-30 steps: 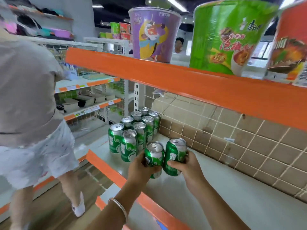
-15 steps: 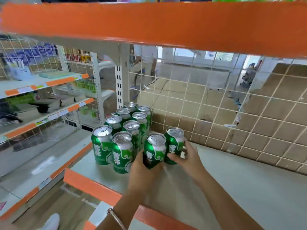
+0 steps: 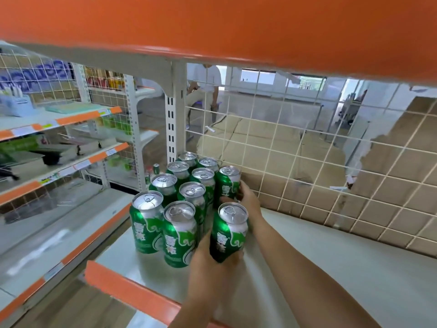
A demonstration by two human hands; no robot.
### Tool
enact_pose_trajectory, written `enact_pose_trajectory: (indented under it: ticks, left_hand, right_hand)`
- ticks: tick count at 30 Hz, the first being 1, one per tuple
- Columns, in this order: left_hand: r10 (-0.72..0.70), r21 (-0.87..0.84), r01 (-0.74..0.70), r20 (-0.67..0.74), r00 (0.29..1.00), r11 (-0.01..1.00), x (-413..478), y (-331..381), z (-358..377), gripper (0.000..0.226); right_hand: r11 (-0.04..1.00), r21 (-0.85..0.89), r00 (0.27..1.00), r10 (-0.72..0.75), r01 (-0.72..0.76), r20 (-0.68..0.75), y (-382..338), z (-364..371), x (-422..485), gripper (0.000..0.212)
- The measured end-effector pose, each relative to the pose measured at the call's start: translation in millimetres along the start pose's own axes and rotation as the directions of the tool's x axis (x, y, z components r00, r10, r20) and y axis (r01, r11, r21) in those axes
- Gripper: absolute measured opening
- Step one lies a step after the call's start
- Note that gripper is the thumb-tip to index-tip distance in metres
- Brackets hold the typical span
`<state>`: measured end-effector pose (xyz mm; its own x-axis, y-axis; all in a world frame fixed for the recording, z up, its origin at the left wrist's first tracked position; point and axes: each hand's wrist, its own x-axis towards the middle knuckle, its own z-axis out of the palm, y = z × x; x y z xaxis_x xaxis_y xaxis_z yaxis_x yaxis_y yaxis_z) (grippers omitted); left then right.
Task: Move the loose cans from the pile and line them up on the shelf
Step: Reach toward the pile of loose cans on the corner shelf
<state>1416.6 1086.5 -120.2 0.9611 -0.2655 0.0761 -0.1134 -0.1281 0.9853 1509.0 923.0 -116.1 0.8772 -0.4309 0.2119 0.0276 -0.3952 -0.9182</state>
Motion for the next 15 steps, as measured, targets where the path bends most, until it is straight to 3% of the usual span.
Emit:
enact_pose_trajectory:
  ticks: [4,8,11,13,15]
  left_hand:
    - [0.016,-0.006,-0.016,-0.011,1.0,1.0,1.8,-3.1,0.3,0.046]
    - [0.026,0.001,-0.026,0.008,1.0,1.0,4.3,-7.0,0.3,0.047]
    - [-0.005,-0.014,0.006,0.041,0.999,1.0,7.7,-10.7,1.0,0.058]
    - [0.004,0.001,-0.004,0.052,0.999,1.0,11.5,-9.3,3.3,0.06]
    - [0.016,0.005,-0.016,0.048,0.999,1.0,18.3,-4.3,7.3,0.058]
  right_hand:
    - [0.999,0.043,1.0,0.019,-0.02,0.011,7.5,-0.3,4.3,0.057]
    - [0.998,0.06,0.998,0.029,-0.031,0.047,-2.1,2.7,-1.8,0.067]
    - [0.983,0.11,0.989,0.146,-0.147,0.016,-11.4,-13.2,-27.8,0.063]
    - [0.95,0.229,0.963,0.166,-0.214,0.213,-12.1,-41.7,-52.4,0.053]
    - [0.92,0.269,0.843,0.108,-0.286,0.527,-19.9,-64.6,-72.2,0.062]
